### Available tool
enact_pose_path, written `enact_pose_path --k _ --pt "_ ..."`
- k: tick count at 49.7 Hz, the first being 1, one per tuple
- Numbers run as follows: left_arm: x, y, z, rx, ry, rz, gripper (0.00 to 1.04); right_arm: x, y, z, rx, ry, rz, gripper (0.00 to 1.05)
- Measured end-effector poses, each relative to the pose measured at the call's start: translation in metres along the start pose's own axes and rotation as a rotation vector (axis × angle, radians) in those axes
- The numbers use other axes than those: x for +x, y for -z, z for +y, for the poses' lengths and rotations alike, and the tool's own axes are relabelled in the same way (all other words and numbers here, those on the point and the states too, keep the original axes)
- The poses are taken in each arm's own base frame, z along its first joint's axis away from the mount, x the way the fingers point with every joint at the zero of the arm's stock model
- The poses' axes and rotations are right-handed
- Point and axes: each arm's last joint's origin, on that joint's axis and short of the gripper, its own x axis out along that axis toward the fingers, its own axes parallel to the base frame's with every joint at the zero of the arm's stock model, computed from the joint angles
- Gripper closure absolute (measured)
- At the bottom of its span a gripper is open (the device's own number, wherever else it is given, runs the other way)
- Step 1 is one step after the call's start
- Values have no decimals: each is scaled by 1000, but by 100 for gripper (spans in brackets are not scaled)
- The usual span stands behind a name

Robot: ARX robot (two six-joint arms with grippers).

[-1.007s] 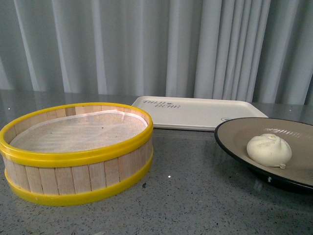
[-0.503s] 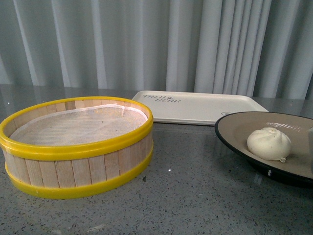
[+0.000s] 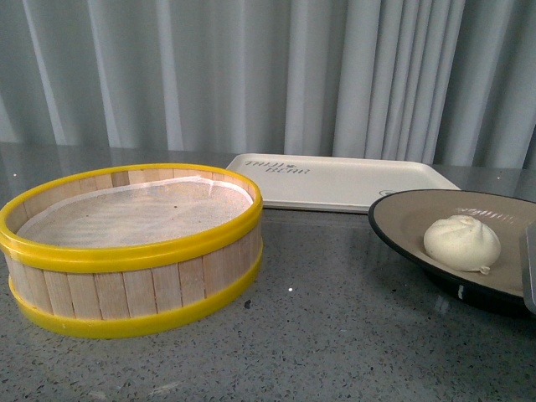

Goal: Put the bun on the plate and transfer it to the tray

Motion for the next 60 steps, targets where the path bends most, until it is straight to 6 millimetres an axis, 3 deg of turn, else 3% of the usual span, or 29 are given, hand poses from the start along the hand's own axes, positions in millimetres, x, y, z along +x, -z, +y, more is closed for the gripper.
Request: enact_pose_path --k 3,10,21,34,46,60 --pt "0 0 0 0 0 0 7 0 1 3 -5 -12 4 92" --pt "0 0 0 0 0 0 7 -7 -1 -1 -38 25 4 102" --pt "0 0 0 0 0 0 7 -8 -1 -1 -87 60 0 102" --pt "0 0 0 0 0 0 7 -8 -2 -6 -291 220 5 102" --pt "0 0 0 0 0 0 7 -6 -9 -37 -307 287 -4 102" --pt "0 0 0 0 0 0 7 22 -1 -111 -183 362 -47 102"
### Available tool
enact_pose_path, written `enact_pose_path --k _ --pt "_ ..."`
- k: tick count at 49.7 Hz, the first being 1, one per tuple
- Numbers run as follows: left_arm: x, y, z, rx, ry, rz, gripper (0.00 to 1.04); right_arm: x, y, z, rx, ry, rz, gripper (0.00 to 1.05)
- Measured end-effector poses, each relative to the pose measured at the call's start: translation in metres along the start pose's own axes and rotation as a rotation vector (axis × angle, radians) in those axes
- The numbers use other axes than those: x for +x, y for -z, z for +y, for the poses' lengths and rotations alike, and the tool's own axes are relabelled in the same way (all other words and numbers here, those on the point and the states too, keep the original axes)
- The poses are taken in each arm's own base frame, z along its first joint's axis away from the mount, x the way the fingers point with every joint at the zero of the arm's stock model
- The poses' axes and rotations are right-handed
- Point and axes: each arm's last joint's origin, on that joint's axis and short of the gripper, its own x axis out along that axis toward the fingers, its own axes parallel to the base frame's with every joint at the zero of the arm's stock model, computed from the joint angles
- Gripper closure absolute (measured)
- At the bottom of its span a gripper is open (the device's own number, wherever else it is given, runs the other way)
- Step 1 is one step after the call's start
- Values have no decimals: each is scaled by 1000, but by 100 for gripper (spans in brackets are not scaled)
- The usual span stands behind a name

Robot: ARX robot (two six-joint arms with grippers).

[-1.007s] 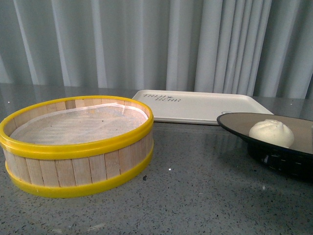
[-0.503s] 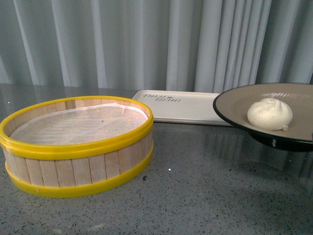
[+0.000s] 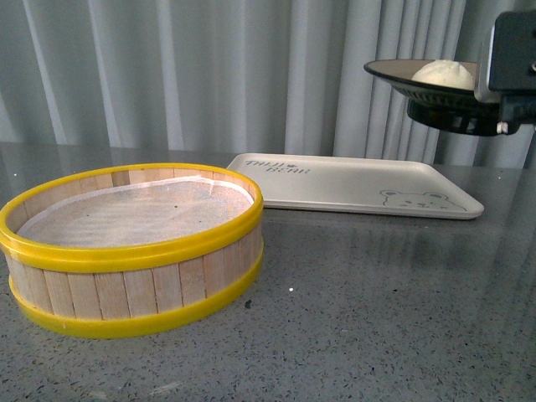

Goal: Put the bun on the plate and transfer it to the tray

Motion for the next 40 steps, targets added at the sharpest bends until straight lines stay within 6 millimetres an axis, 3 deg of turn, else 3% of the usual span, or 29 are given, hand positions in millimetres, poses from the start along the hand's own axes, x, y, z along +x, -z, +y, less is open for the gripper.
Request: enact_pose_path --k 12,27,40 --pt "0 0 0 0 0 0 7 36 9 -7 53 -68 -136 102" --pt "0 0 0 0 0 0 7 92 21 5 48 -104 -115 102" --pt "0 0 0 0 0 0 7 118 34 16 48 -143 -78 102"
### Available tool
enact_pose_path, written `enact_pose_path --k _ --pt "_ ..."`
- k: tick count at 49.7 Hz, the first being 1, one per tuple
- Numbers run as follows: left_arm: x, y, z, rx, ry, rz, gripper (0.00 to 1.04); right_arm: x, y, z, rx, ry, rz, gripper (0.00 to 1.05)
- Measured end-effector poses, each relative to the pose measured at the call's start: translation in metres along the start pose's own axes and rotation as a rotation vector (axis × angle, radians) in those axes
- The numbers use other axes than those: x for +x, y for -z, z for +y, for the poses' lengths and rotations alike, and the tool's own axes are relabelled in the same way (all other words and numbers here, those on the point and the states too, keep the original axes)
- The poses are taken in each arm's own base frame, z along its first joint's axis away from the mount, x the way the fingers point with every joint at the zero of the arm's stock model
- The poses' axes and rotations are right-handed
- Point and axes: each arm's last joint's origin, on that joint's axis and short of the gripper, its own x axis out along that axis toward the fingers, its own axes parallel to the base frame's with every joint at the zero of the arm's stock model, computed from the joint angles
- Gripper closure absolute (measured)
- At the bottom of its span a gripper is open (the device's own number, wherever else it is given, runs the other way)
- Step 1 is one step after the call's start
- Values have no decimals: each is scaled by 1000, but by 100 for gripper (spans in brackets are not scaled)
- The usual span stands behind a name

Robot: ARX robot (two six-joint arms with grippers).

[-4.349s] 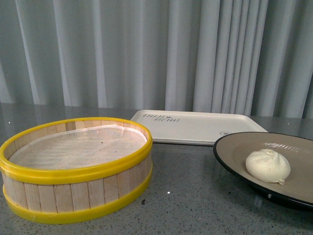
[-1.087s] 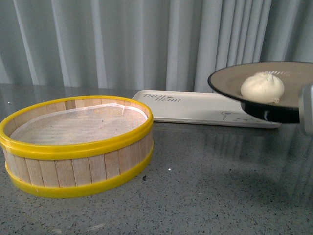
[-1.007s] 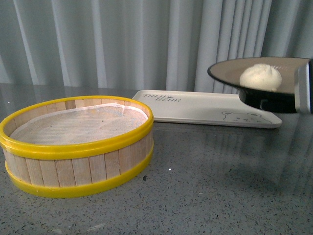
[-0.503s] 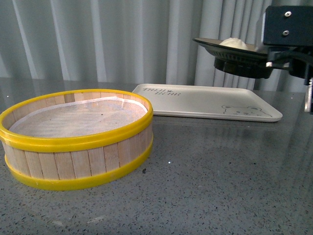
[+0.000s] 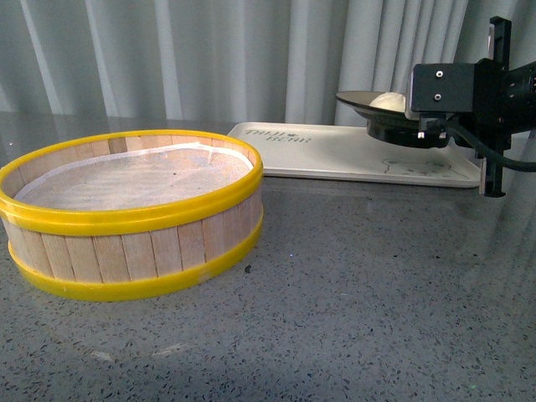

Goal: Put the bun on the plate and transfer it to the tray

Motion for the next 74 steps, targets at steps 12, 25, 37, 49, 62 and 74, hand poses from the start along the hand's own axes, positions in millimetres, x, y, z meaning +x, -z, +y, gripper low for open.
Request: enact_pose_path --k 12,25,37,49,62,74 --pt "0 0 0 0 0 0 7 18 -2 1 -11 -14 -17 102" --pt "0 0 0 0 0 0 7 32 -3 7 -21 -44 -28 102" --pt "0 0 0 0 0 0 7 35 2 14 -24 -78 -16 102" --pt "0 0 0 0 0 0 7 29 1 12 -20 -78 -14 67" --pt "0 0 0 0 0 0 7 -10 -18 5 13 -13 -92 15" --pt "0 0 0 0 0 0 7 -83 -38 -6 317 302 -101 9"
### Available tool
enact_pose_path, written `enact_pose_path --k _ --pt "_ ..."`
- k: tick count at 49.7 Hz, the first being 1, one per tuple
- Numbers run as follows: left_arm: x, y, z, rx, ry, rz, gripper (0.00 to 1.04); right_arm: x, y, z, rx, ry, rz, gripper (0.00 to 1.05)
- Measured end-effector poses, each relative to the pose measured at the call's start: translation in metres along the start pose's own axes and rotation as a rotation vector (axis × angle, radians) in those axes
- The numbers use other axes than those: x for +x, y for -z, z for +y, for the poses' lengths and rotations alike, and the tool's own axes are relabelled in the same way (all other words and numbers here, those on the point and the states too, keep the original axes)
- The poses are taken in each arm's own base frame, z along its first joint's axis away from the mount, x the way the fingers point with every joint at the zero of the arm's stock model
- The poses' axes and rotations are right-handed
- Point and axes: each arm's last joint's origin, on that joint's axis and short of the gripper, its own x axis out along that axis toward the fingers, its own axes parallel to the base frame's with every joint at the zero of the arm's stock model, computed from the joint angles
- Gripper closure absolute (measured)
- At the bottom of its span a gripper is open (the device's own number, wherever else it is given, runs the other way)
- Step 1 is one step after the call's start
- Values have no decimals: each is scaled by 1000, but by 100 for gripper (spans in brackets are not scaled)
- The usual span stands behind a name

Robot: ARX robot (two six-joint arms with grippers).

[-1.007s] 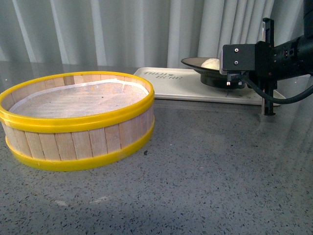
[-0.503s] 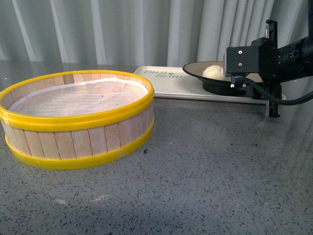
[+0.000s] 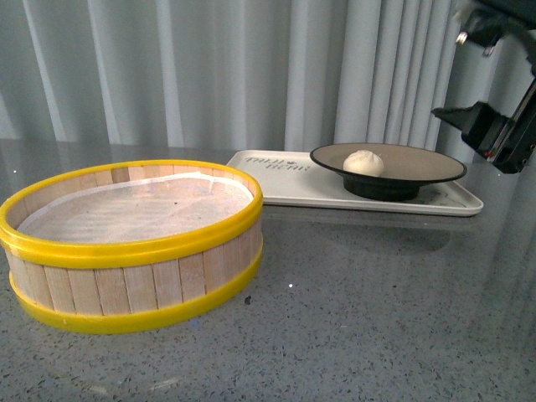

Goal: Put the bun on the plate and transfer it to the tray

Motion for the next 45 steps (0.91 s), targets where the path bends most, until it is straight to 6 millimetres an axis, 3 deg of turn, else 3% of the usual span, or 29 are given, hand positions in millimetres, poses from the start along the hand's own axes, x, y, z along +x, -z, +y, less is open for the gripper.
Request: enact_pose_path --k 9,14,20,25,32,45 --pt "0 0 0 0 0 0 7 -5 -1 0 182 49 47 11" --pt "0 0 0 0 0 0 7 -18 5 13 488 225 204 27" --pt "0 0 0 0 -1 0 7 -53 12 33 844 324 200 50" --pt "0 0 0 0 0 0 7 -81 18 51 968 348 189 72" --pt "0 0 0 0 0 0 7 -116 24 75 1012 318 181 103" --pt "0 0 0 0 1 0 7 -151 30 93 1021 341 196 103"
